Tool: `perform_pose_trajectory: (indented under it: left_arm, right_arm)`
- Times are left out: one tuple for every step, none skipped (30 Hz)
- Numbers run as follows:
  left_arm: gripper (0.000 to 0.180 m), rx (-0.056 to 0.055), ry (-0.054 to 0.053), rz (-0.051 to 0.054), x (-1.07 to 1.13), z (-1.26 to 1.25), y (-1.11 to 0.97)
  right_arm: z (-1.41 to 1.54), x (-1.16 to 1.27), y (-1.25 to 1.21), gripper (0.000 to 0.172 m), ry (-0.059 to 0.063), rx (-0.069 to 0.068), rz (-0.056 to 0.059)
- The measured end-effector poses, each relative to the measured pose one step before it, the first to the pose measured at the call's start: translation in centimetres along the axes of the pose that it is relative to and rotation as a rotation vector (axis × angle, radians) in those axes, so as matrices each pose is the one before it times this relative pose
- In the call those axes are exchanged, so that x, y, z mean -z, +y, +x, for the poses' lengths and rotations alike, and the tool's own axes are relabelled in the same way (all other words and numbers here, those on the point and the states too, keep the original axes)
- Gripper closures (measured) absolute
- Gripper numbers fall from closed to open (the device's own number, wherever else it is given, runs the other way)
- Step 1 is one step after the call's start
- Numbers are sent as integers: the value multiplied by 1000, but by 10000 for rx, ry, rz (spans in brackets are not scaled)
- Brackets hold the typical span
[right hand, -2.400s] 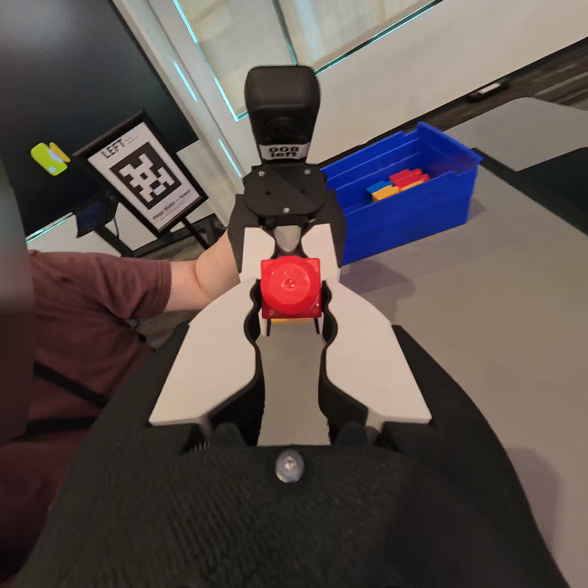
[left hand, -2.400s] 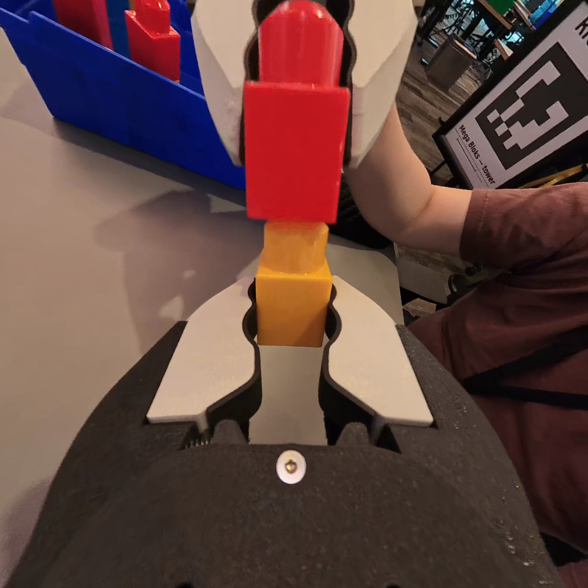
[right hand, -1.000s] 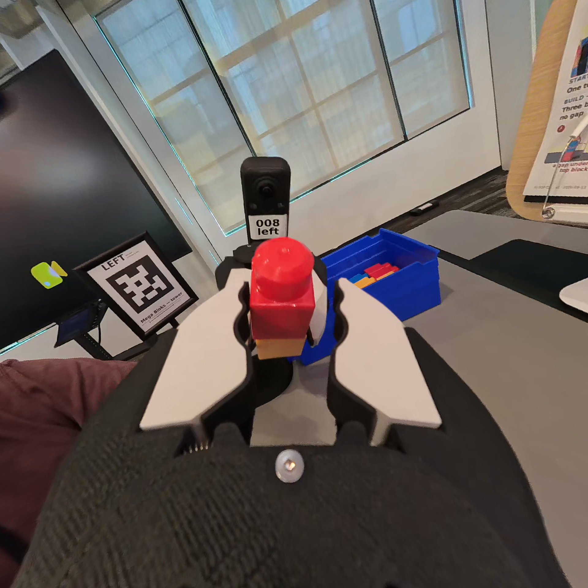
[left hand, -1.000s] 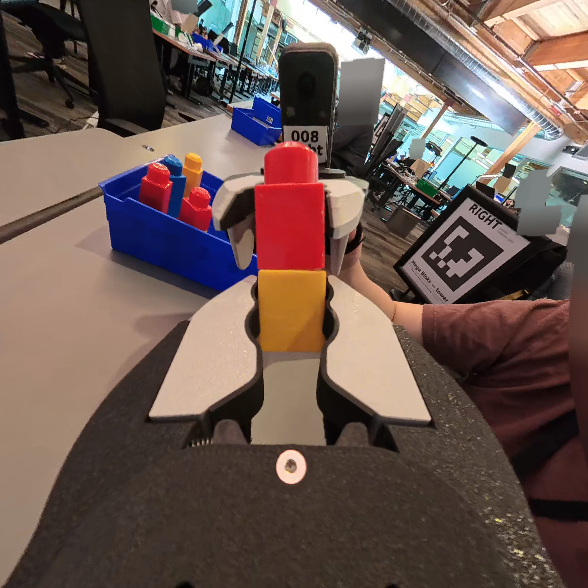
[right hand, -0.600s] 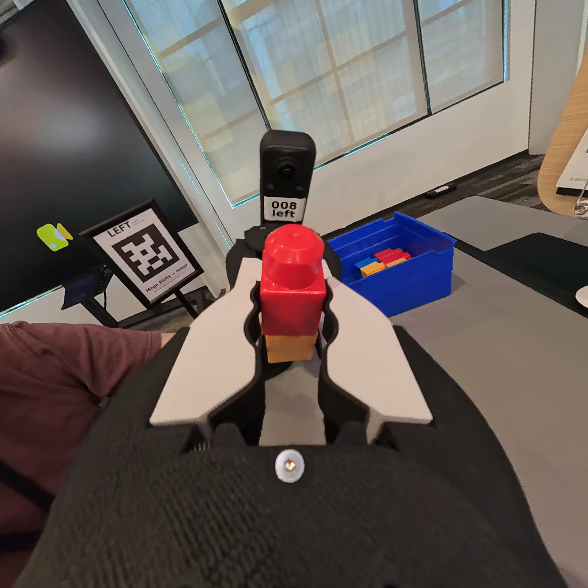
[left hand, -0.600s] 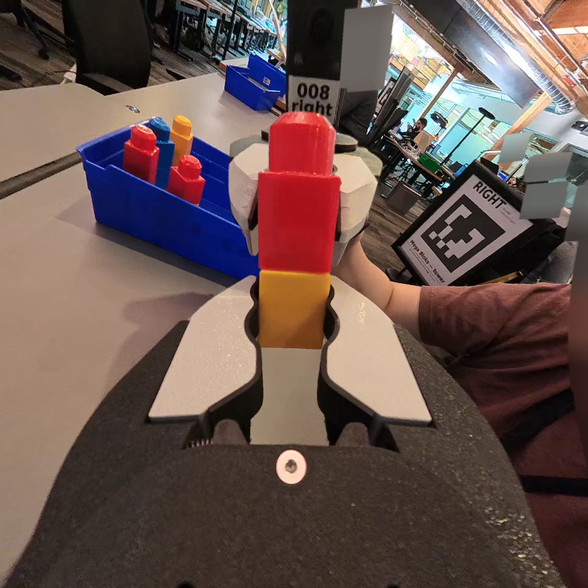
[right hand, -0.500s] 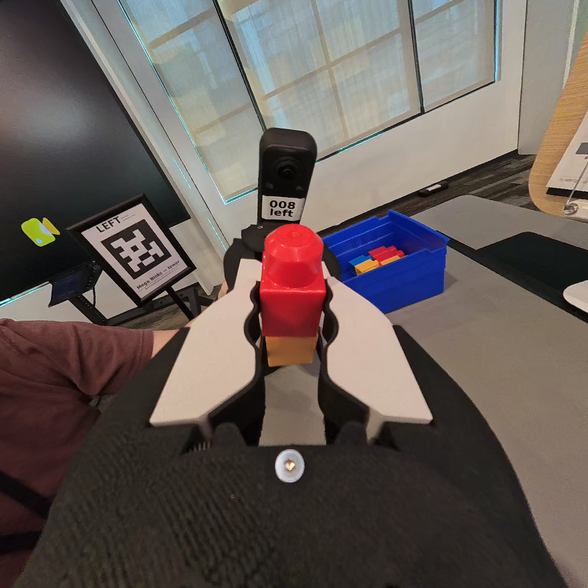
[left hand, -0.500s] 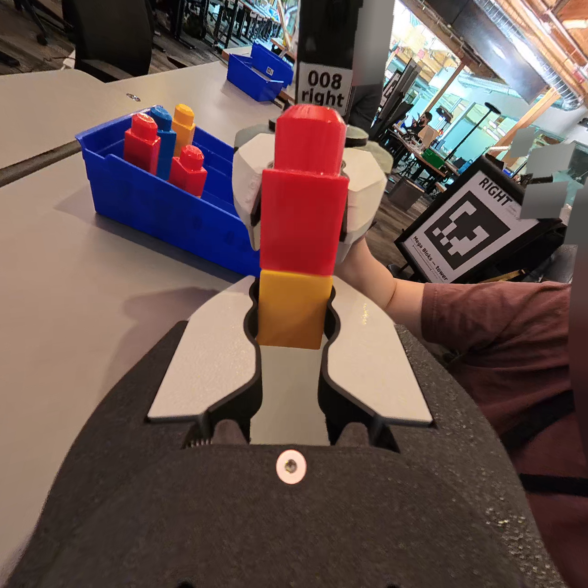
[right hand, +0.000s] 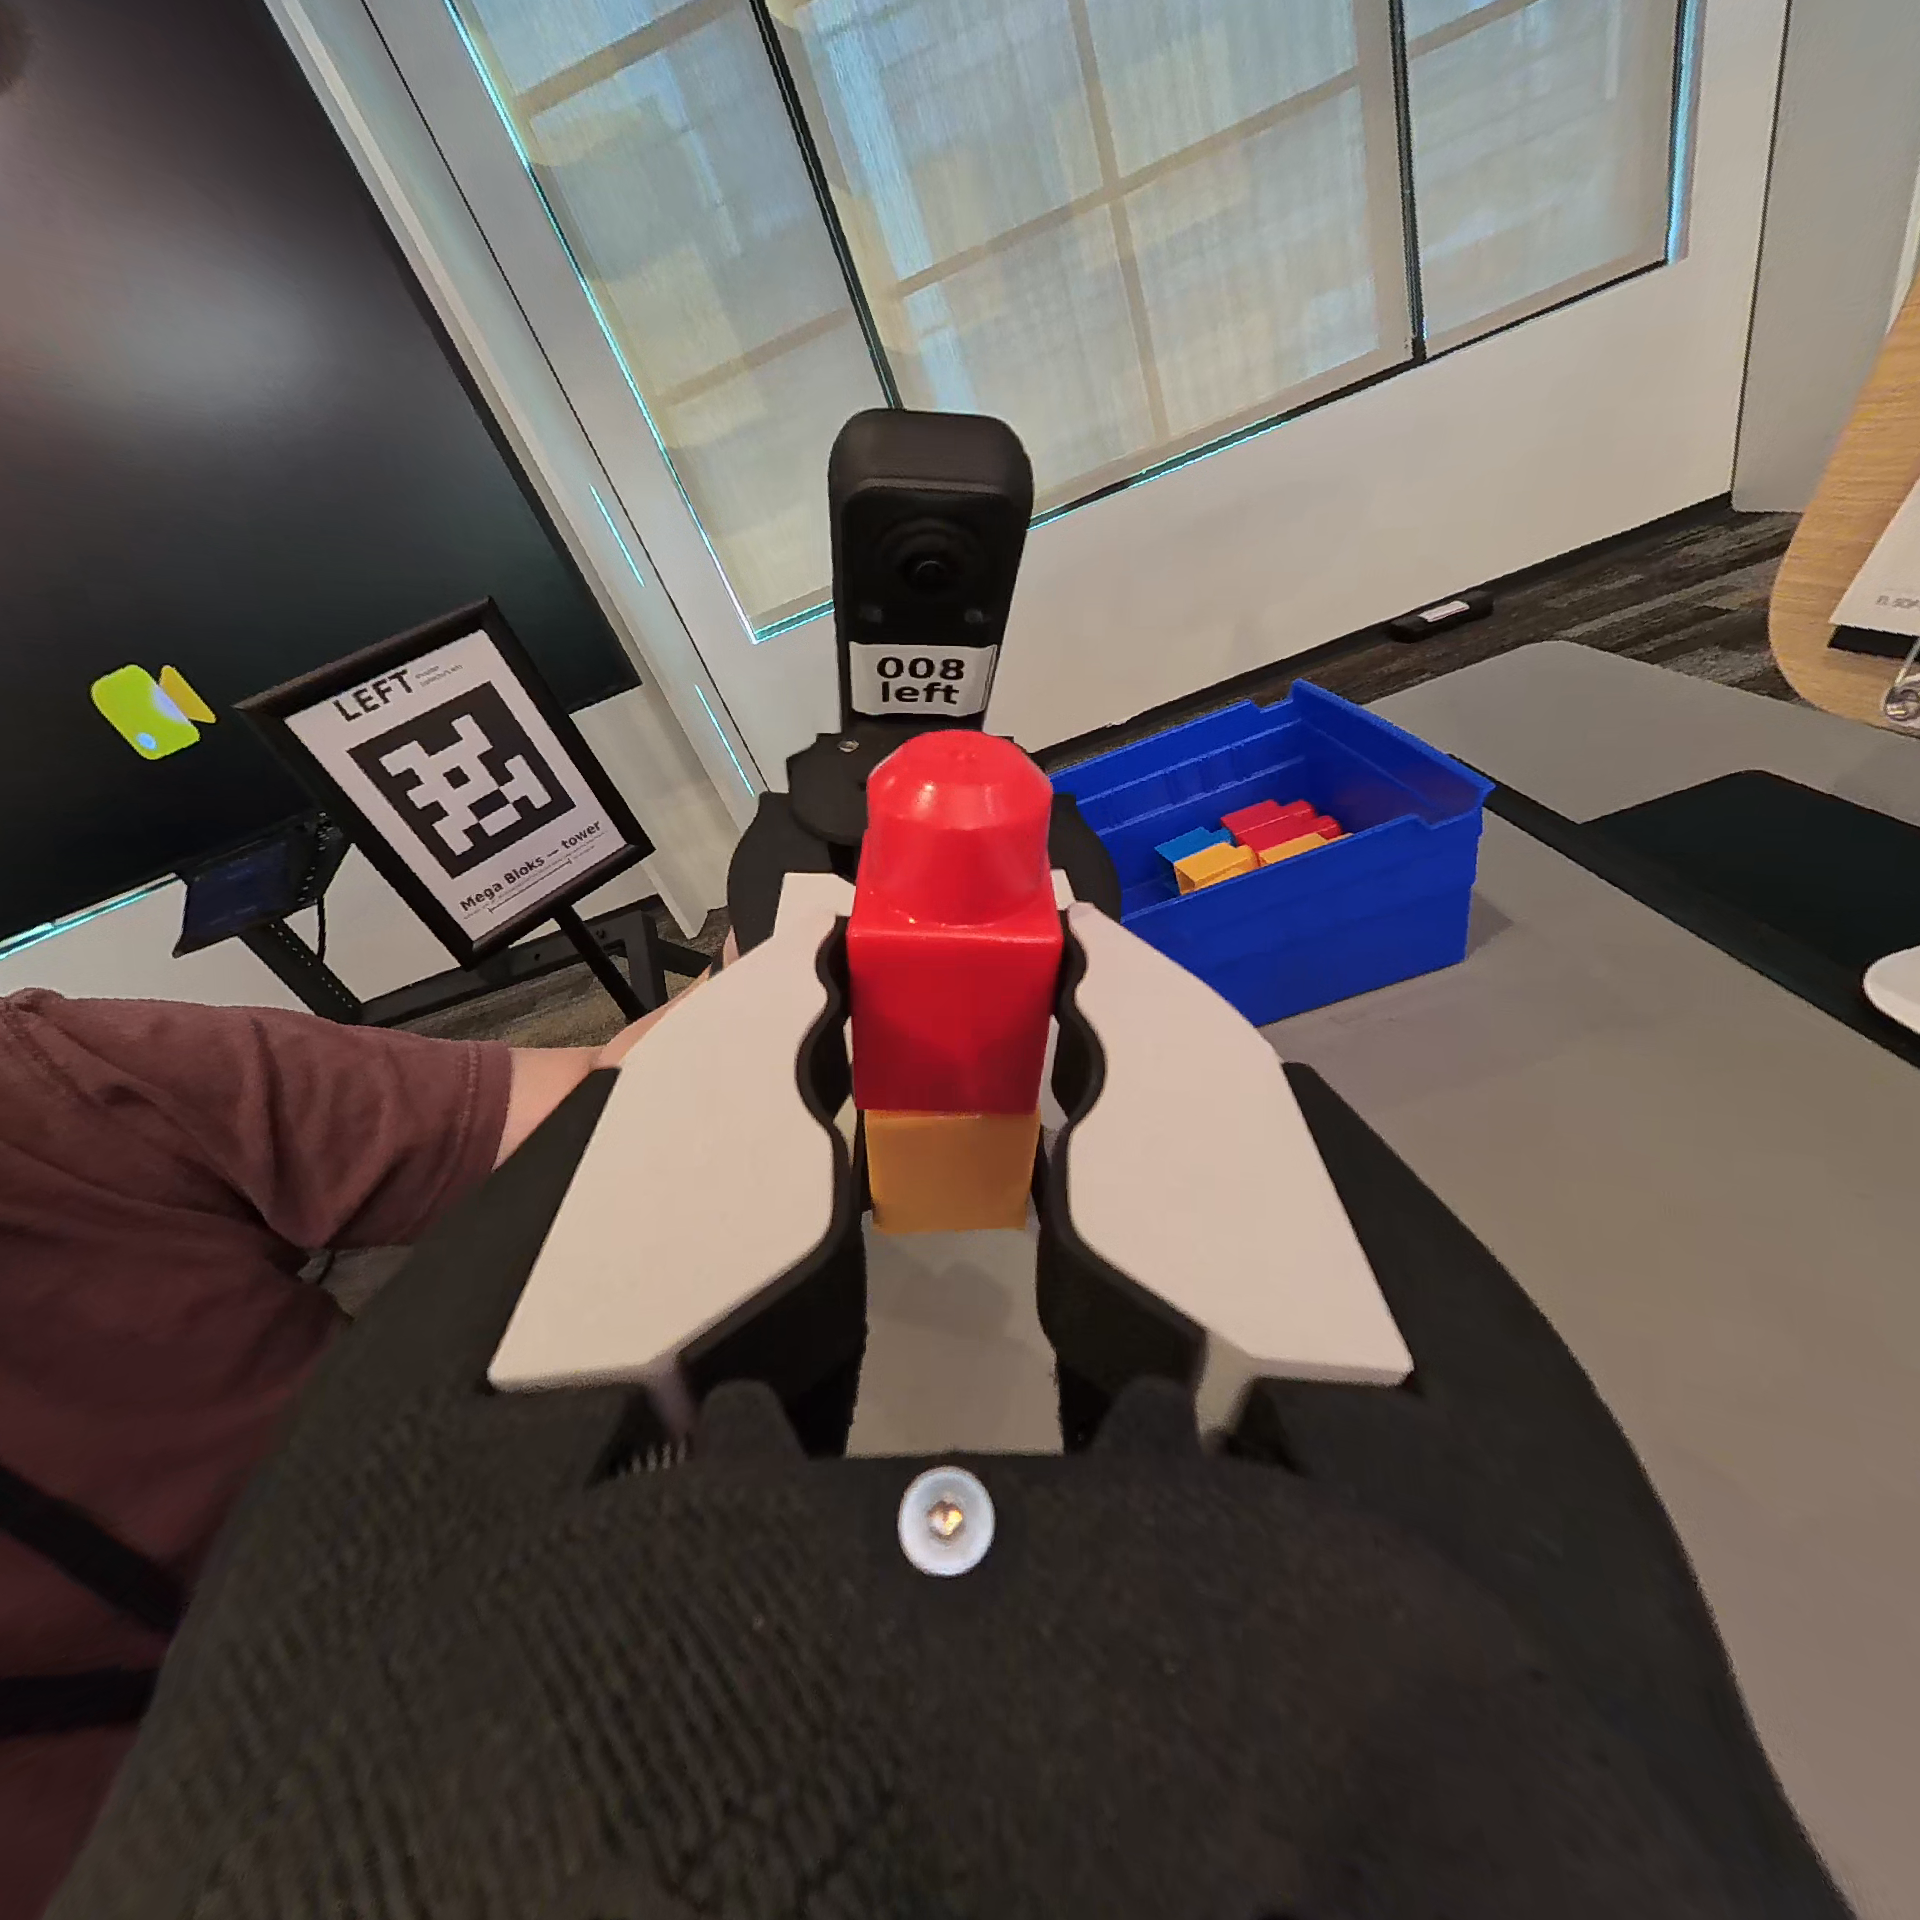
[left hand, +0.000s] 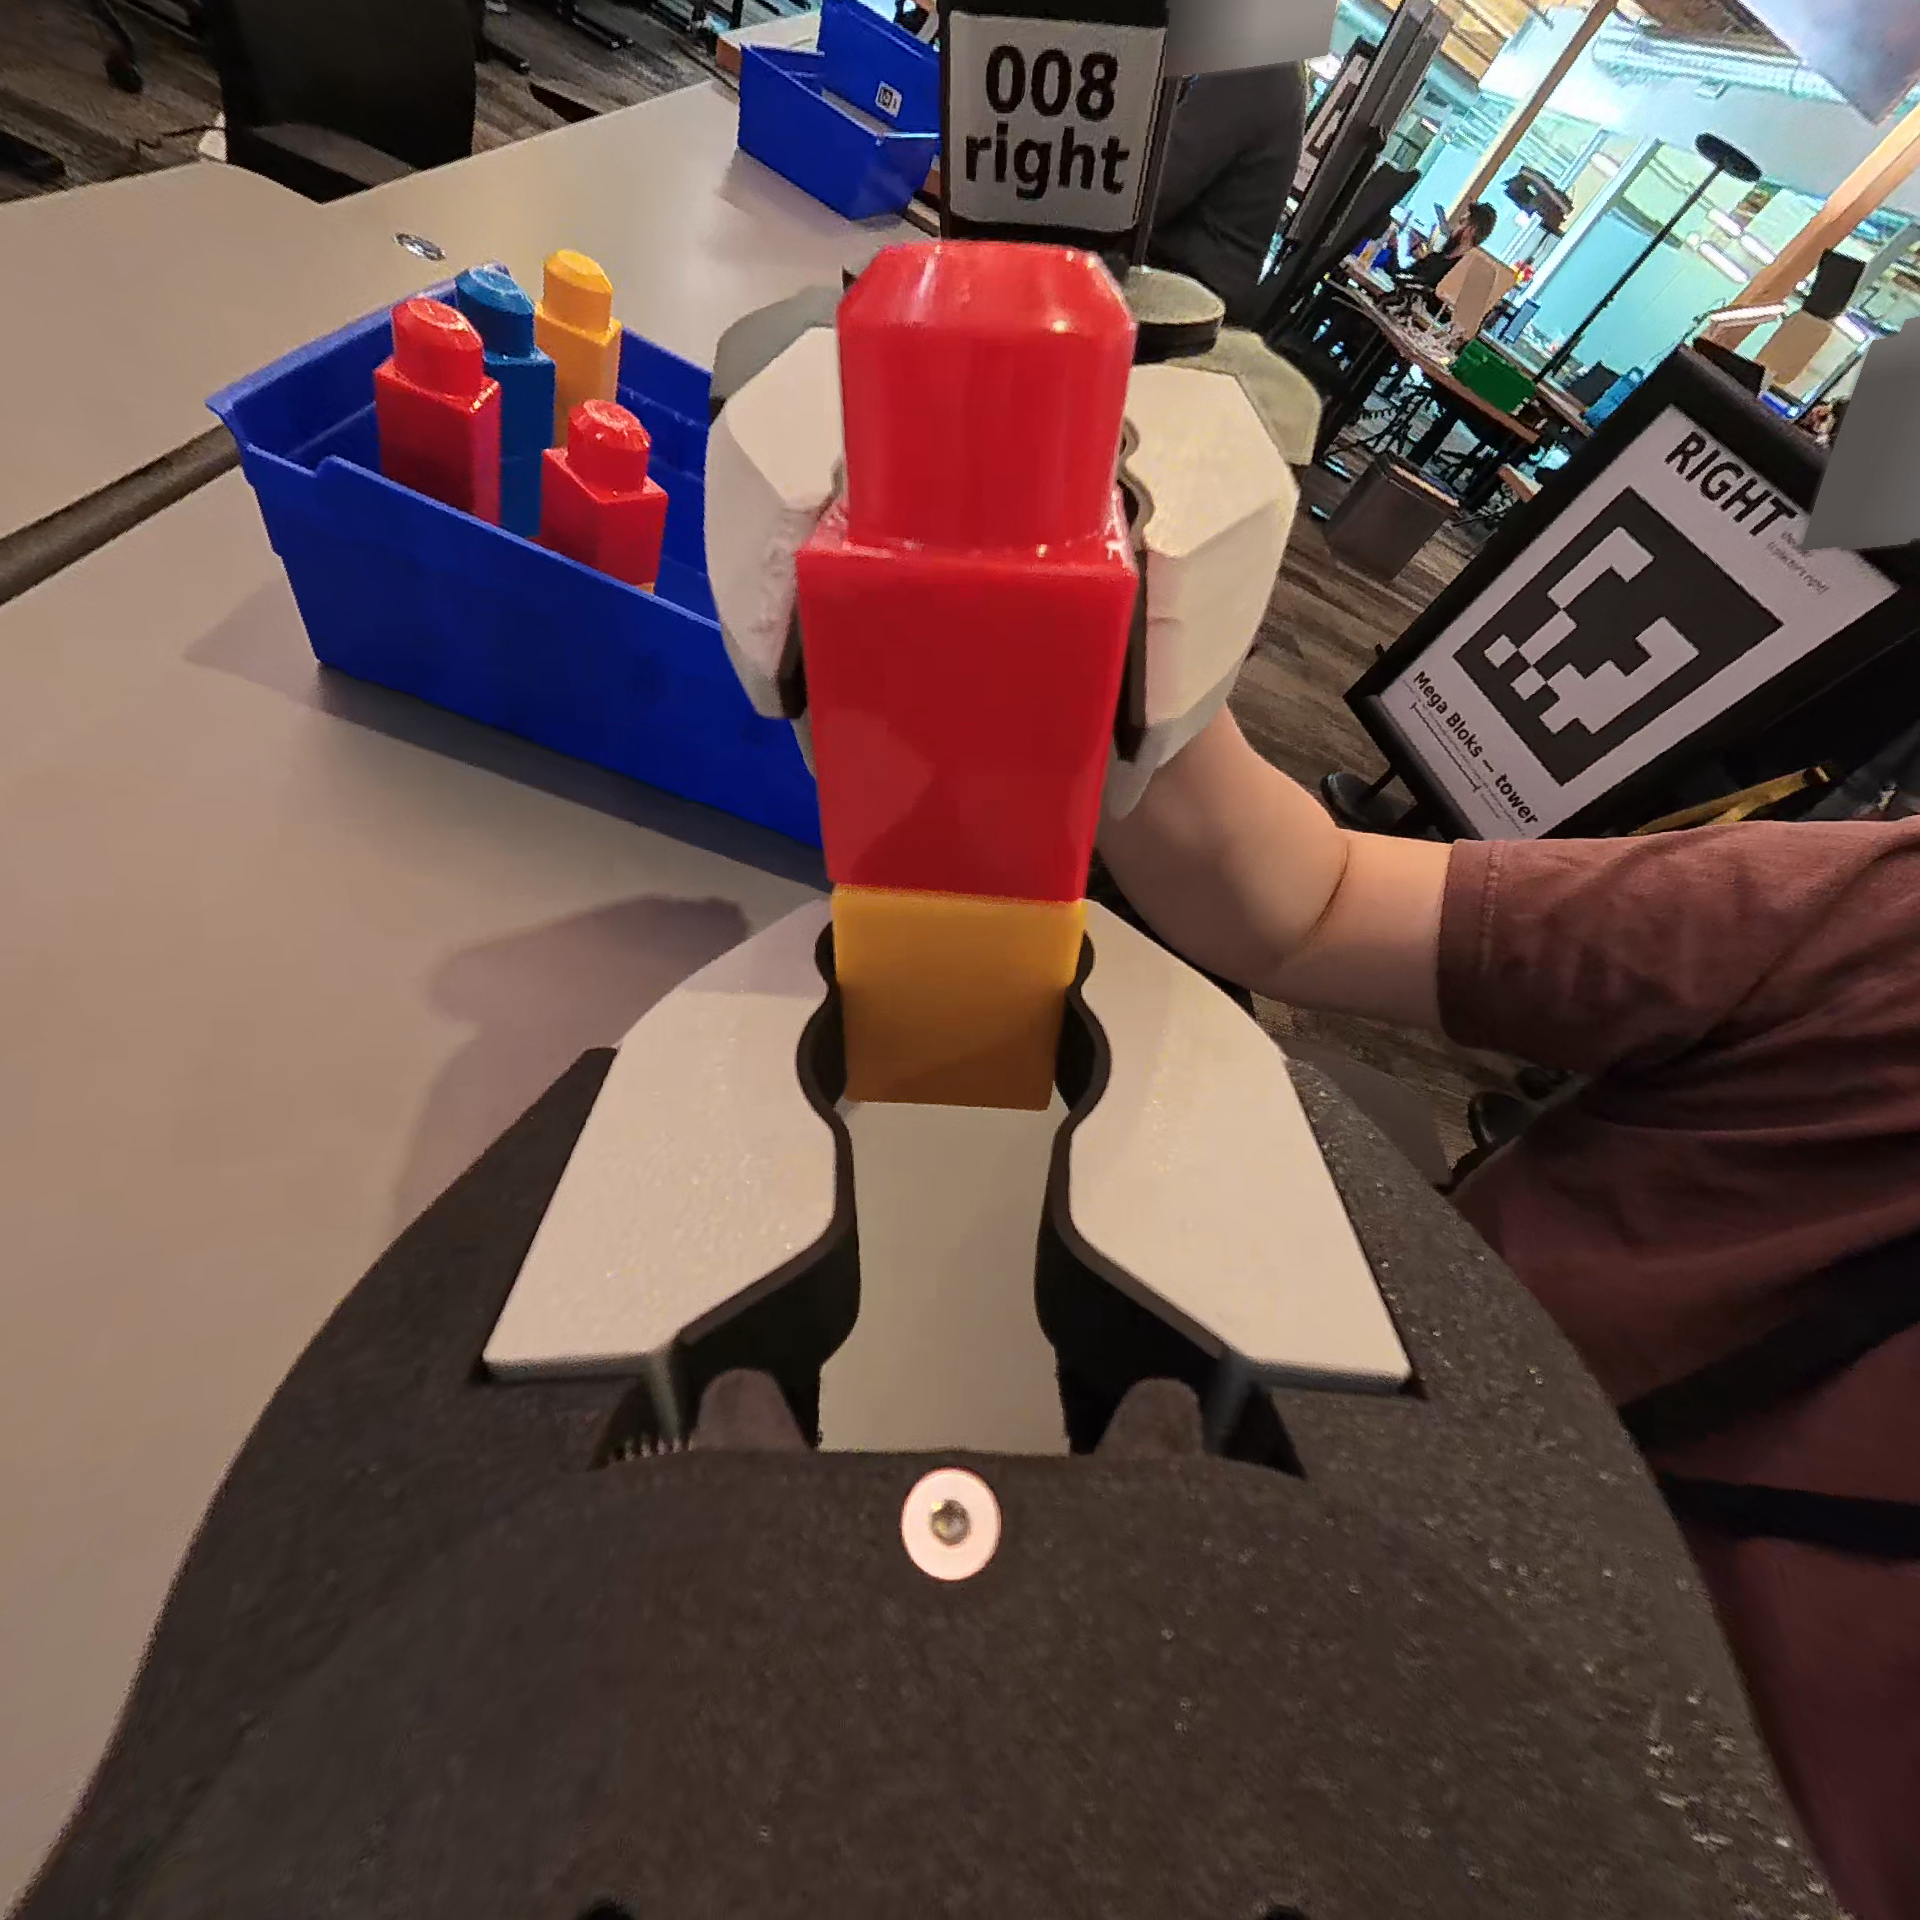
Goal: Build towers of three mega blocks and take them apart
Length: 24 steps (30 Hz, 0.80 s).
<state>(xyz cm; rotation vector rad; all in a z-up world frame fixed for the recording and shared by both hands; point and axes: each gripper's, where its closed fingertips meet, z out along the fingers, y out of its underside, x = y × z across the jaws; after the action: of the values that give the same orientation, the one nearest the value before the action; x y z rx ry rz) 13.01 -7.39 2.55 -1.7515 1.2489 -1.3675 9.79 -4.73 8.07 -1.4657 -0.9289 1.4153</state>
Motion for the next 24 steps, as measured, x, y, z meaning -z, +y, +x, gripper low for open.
perform_pose_trajectory:
  left_arm:
    - [143,-22,85,-54,-23,142,70]
    - [143,-5,80,69,14,107,-88]
    - [143,39,198,23,23,221,-48]
    - [143,18,184,77,58,219,-114]
    - [143,4,111,42,64,152,-81]
    - [143,-15,37,5,57,60,-35]
    - [143,-24,16,-32,64,44,39]
    - [143,-3,96,69,77,143,-88]
    - [144,69,123,16,76,162,-54]
    - [144,-3,10,86,104,44,-141]
    - [144,-4,-17,-3,112,23,-57]
    - [144,-10,-25,-71,71,40,46]
    - [144,-6,-60,-20,52,-5,-7]
    - [144,16,-38,111,72,1,-197]
    - [144,67,-15,67,67,-6,-118]
    - [144,75,-57,-60,64,-104,53]
    - [144,21,-120,33,98,-170,-58]
    - [144,41,-101,-24,54,-156,14]
    - [144,3,-130,4,77,-157,-23]
    - [144,-29,-47,-55,-8,-15,56]
    - [144,-41,-88,-53,25,-68,44]
    - [144,-21,-64,-13,-20,-67,11]
    - [144,29,3,15,2,-25,-28]
    - [144,27,25,25,23,2,-33]
  right_arm:
    - [-134,17,54,134,-64,47,-58]
    - [-84,32,-31,135,-29,35,2]
    - [-168,19,-14,134,-100,18,-8]
    - [-159,18,-52,134,-118,-6,31]
    - [-116,5,-27,134,-99,-28,19]
    - [-67,6,31,134,-73,-2,-8]
    - [-64,-11,77,134,-69,10,-39]
    - [-131,14,10,134,-111,0,-4]
    - [-104,17,45,134,-94,-33,-38]
    - [-48,41,0,134,-45,15,-1]
    - [-35,27,69,134,-43,33,-36]
    - [-51,-22,83,134,-55,-4,-36]
    - [-18,-46,-48,134,-9,17,66]
    - [9,-53,-206,134,19,6,208]
    - [61,-62,-152,134,36,-45,166]
    - [126,-62,39,134,87,-3,27]
    - [158,-52,-34,134,119,8,68]
    - [150,-82,-18,134,129,-4,54]
    - [128,-35,-8,134,105,-8,25]
    - [-8,-19,36,134,-12,-11,-13]
    - [19,14,79,134,-15,-13,-48]
    - [47,23,12,134,29,7,-3]
    - [32,-18,-26,134,39,13,28]
    - [13,-9,-34,134,16,3,28]
